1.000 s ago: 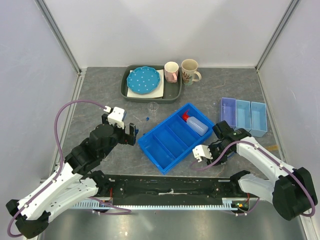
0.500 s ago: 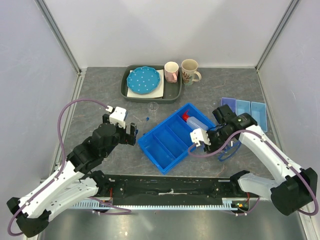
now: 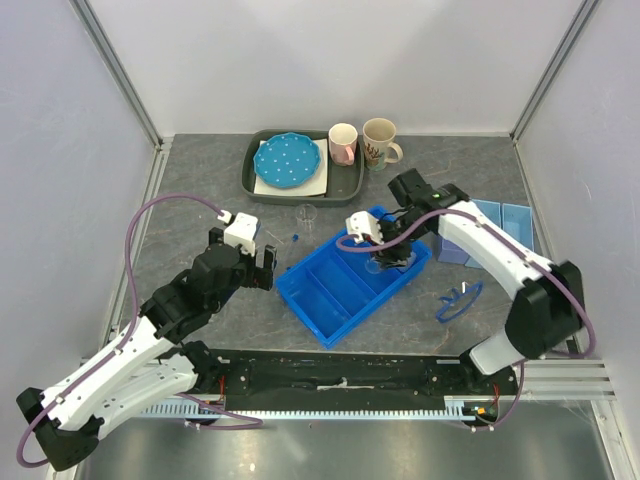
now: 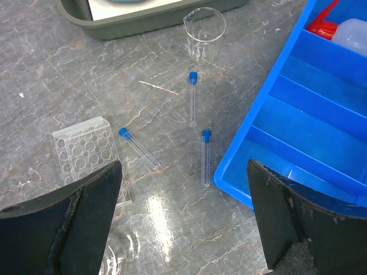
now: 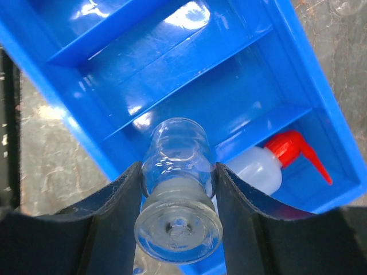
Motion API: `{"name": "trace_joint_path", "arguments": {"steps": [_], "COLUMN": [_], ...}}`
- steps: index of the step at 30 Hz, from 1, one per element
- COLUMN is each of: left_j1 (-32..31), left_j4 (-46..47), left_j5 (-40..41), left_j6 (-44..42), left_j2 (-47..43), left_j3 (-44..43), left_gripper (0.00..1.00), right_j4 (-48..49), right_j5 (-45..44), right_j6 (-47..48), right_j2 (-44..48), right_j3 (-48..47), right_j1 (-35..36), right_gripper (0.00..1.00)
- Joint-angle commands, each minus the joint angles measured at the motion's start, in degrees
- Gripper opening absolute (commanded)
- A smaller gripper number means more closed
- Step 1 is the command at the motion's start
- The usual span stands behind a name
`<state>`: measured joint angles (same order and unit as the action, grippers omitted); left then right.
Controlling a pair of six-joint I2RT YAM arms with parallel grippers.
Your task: Organize the chemistry lab equipment
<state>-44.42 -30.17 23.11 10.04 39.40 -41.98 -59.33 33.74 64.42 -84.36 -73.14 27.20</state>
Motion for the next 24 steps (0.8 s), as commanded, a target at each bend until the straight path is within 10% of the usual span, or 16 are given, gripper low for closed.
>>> {"name": "trace_joint_path", "arguments": {"steps": [1, 11, 24], "left_j1": [0.04, 0.04, 0.04], "left_j4": [0.73, 0.82, 0.73], "left_j5": [2.46, 2.64, 2.29], "left_j6": [-1.78, -1.87, -1.87], "left_j2": [-0.11, -0.11, -0.37], "left_j3": [-0.74, -0.74, -0.74], "left_gripper": [0.96, 0.96, 0.96], "right_j4": [7.64, 11.52, 16.79], "right_j5": [-4.36, -9.74, -10.80], "right_j6": [-1.32, -2.11, -5.62], "right_j2": [-5.46, -13.99, -16.28], "right_j3": [-3.41, -4.11, -1.39], "right_j1": [3.55, 5.14, 5.58], "right_gripper": [0.38, 0.41, 0.70]}}
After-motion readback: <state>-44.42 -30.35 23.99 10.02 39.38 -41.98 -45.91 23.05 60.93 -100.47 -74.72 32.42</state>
